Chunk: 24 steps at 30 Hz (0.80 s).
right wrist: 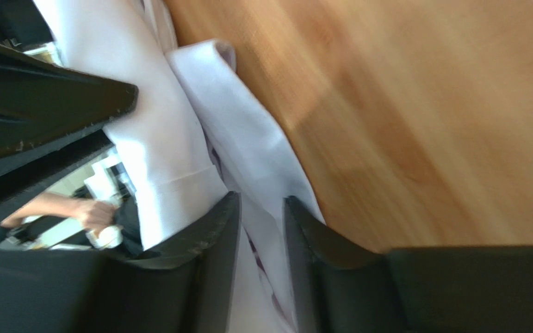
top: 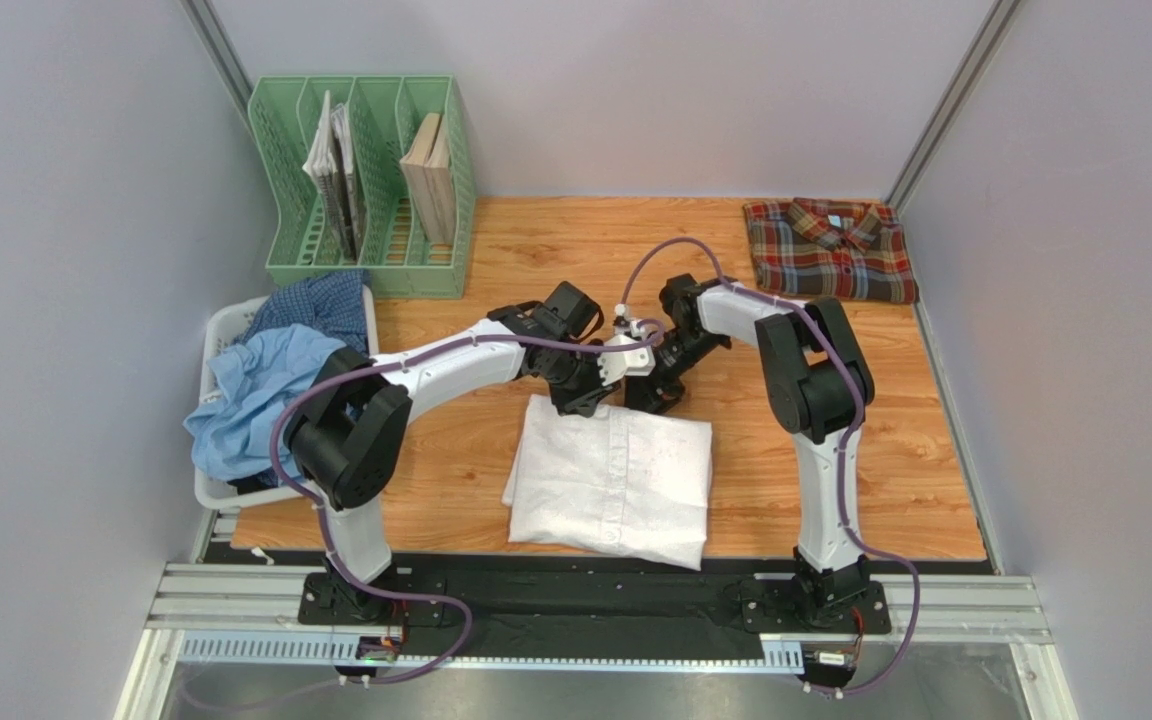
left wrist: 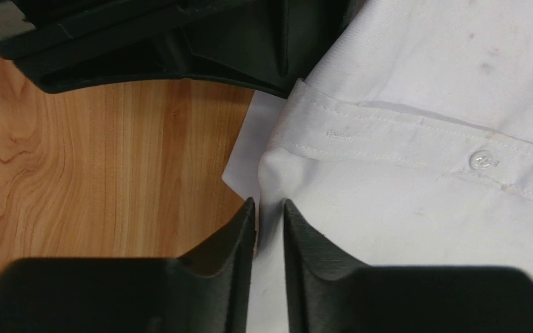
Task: Fold and stack the long sleeve shirts
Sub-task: Fold the shirt
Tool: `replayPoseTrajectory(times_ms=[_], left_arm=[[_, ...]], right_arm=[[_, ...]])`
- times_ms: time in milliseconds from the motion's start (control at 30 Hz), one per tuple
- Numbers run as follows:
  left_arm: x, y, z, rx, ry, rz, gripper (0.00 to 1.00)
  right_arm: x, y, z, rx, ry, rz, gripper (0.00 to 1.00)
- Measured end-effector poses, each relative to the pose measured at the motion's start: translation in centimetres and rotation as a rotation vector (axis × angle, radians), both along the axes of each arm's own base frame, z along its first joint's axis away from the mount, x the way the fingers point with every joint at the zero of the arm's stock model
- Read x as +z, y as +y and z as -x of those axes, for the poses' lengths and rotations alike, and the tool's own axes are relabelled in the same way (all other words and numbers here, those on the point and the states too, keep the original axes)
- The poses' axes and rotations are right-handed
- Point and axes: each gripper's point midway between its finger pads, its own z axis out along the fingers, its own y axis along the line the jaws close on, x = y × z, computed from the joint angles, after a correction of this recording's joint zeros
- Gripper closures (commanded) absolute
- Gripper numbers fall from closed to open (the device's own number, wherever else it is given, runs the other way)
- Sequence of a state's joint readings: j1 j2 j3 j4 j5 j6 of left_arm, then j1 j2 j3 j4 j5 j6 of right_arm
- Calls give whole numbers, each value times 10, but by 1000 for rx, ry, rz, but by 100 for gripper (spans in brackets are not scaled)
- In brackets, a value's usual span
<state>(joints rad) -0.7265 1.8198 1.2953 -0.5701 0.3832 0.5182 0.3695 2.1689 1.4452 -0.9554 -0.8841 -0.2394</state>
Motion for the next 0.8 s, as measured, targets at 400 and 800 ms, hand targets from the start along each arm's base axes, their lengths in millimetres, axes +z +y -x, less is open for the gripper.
replayPoseTrajectory(times_ms=[400,800], left_arm=[[58,29,-8,94,70,118,34],[35,72,-13,280,303,121,32]], right_arm=[[93,-63,-61,-42,-375,79,17],[57,-97,16,5,-299,142,34]])
